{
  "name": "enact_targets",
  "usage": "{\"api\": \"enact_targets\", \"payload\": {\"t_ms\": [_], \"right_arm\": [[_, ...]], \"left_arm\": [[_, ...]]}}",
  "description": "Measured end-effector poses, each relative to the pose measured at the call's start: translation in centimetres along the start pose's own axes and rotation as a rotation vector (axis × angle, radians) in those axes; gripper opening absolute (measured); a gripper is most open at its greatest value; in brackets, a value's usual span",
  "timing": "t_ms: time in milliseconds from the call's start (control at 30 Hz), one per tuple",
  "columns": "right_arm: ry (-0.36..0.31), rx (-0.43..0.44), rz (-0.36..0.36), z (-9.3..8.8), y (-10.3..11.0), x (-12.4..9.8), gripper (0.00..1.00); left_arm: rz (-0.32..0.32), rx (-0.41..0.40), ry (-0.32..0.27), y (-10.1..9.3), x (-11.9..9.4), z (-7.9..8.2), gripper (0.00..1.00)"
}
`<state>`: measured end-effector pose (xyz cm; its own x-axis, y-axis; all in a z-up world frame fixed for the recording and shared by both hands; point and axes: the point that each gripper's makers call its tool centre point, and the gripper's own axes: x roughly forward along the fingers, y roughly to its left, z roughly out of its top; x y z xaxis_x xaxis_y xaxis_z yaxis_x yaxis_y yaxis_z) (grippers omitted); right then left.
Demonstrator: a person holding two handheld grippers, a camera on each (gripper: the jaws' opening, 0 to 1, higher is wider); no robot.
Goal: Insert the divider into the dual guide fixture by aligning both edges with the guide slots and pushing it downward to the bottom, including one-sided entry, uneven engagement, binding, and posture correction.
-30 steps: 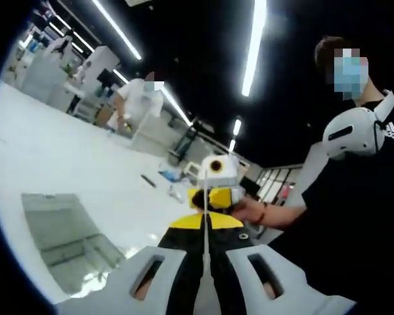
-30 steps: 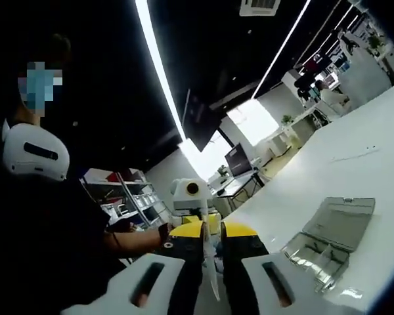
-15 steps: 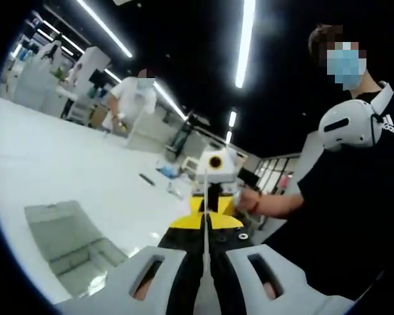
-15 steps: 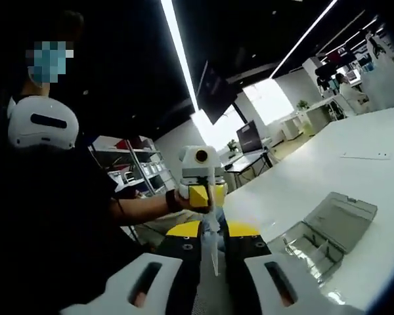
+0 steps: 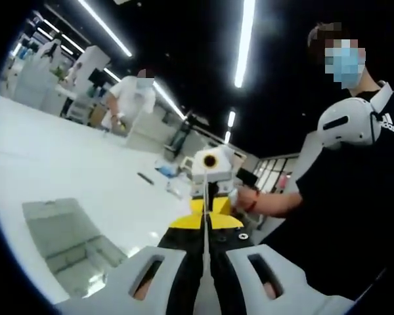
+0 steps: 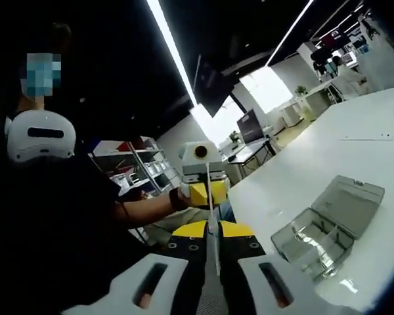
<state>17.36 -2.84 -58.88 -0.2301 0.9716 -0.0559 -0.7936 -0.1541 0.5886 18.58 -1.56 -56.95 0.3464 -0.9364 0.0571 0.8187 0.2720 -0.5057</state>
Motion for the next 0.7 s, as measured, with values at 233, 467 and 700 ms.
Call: {"api": "enact_targets", "payload": {"t_ms": [233,467,700], "right_arm": [[-0.011,0.105,-0.051,0.2,-0.4,0.4,0.00],[-0.026,0.167,-0.100,0.6,-0.4,1.3,0.00],[-0.051,0.188,-0.163,1.1,-0.4,2.9,0.00]], "left_arm": [[0.049,-0.006,-0.026,0.8,-0.5,0.0,0.01],[0.108,0.040,-0.033,1.2,-1.6,0.0,0.04],[0.144,0.044,-0.055,1.8,-3.7,0.2,0.09]]}}
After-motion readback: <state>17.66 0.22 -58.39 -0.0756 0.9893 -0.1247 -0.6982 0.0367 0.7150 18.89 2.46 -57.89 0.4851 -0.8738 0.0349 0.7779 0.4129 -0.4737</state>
